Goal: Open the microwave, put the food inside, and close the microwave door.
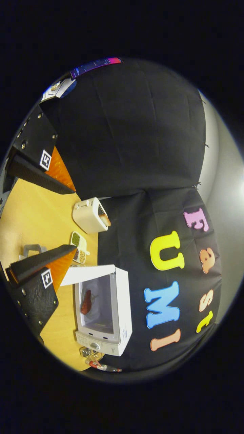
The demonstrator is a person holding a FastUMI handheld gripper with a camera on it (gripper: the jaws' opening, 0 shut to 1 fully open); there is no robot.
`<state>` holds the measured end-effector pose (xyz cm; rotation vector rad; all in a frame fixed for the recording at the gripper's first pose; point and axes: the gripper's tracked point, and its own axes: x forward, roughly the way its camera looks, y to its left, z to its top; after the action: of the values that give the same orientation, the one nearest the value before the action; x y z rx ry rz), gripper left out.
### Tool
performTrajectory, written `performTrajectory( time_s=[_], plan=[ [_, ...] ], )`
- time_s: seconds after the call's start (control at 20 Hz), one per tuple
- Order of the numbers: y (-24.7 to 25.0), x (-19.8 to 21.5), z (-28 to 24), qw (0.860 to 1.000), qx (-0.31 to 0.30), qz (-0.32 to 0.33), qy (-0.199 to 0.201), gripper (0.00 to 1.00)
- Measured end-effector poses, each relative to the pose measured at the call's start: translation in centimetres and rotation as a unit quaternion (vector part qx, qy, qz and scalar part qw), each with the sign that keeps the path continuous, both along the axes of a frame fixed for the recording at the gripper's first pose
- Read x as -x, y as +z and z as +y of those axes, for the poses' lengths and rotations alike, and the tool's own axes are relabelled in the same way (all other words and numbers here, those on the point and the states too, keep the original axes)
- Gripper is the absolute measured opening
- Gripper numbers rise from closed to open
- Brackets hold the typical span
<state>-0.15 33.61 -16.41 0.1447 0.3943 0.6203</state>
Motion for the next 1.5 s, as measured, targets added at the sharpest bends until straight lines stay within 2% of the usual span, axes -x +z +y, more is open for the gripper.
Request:
performTrajectory(
  time_s=[0.05, 0.2, 0.25, 0.4, 0.45, 0.55, 1.15, 1.5],
  plan=[
    [-0.9, 0.6, 0.6, 1.000, 0.000, 0.008, 0.011, 0.84],
    [-3.4, 1.0, 0.5, 0.999, 0.018, 0.027, 0.020, 0.84],
    [-4.2, 0.7, 0.4, 0.999, 0.022, 0.032, 0.017, 0.61],
    [-6.1, 0.4, 0.0, 0.998, 0.029, 0.056, 0.017, 0.59],
    [-6.7, -0.9, -1.9, 0.997, 0.049, 0.048, -0.022, 0.40],
    [-7.4, -0.8, -2.5, 0.997, 0.040, 0.061, -0.029, 0.01],
    [-8.1, -2.9, -7.0, 0.995, 0.066, 0.068, -0.041, 0.01],
    [-8.5, -5.5, -10.8, 0.993, 0.070, 0.076, -0.062, 0.01]
  ],
)
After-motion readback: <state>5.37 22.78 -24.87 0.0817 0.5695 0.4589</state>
